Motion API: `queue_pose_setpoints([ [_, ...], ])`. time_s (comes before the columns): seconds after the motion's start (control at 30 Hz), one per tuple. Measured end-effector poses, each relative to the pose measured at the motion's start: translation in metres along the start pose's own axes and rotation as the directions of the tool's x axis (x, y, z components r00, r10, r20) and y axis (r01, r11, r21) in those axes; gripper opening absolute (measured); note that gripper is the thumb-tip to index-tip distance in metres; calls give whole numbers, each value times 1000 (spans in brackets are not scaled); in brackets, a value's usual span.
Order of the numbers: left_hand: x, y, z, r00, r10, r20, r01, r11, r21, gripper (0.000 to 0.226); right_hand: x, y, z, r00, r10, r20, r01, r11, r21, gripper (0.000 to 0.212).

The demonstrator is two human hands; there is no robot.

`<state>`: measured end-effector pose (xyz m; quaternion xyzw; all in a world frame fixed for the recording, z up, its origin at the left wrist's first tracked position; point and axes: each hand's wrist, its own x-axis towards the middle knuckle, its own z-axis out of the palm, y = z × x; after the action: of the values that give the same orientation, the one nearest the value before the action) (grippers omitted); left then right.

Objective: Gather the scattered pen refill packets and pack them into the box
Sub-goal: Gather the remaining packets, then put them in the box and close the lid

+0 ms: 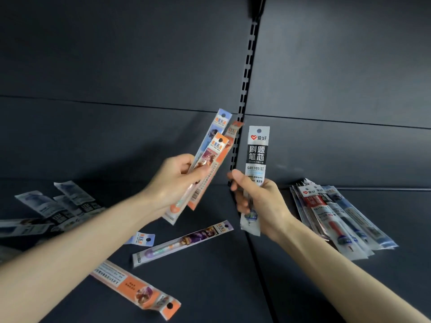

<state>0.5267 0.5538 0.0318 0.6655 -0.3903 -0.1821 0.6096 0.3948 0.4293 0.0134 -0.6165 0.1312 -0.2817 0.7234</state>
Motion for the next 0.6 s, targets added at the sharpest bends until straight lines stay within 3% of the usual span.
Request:
queue_pose_setpoints([
  [0.2,-33,8,20,999,-18,-50,5,972,-233,11,2,-4,26,995,2,104,-9,998,69,14],
  [0.3,-36,3,12,994,-32,-103,14,985,-170,14,3,-1,30,996,46,71,-50,996,68,15],
  [0.47,-31,3,-4,955,-138,-263,61,957,-283,26,7,-5,24,999,54,-10,-51,982,180,19],
  [0.6,-29,4,-8,953,-222,-208,111,891,-440,28,6,-5,20,997,79,-14,-76,981,176,17],
])
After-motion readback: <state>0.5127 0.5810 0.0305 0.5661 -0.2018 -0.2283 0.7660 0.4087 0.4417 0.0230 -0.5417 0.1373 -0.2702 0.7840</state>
